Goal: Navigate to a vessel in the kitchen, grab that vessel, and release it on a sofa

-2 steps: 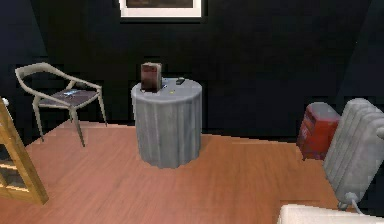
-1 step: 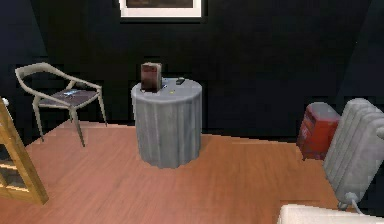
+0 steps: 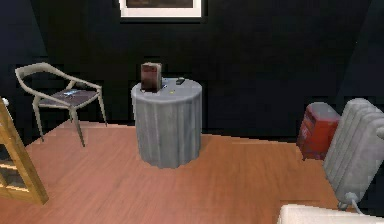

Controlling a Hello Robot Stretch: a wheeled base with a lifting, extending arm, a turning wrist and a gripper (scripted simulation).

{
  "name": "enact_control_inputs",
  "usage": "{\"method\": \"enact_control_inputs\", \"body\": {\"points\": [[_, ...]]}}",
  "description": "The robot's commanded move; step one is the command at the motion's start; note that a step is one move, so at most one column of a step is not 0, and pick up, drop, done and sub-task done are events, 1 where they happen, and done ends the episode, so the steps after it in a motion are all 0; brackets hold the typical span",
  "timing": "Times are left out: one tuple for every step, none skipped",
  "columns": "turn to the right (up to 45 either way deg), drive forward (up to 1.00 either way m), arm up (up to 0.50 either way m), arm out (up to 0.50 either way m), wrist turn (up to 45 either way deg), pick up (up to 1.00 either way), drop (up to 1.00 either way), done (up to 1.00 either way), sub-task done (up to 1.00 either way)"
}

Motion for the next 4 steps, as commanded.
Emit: {"method": "enact_control_inputs", "body": {"points": [[0.0, 0.0, 0.0, 0.0, 0.0, 0.0, 1.0, 0.0, 0.0], [0.0, 0.0, 0.1, 0.0, 0.0, 0.0, 0.0, 0.0, 0.0], [0.0, 0.0, 0.0, -0.08, 0.0, 0.0, 0.0, 0.0, 0.0], [0.0, 0.0, 0.0, 0.0, 0.0, 0.0, 0.0, 1.0, 0.0]]}}
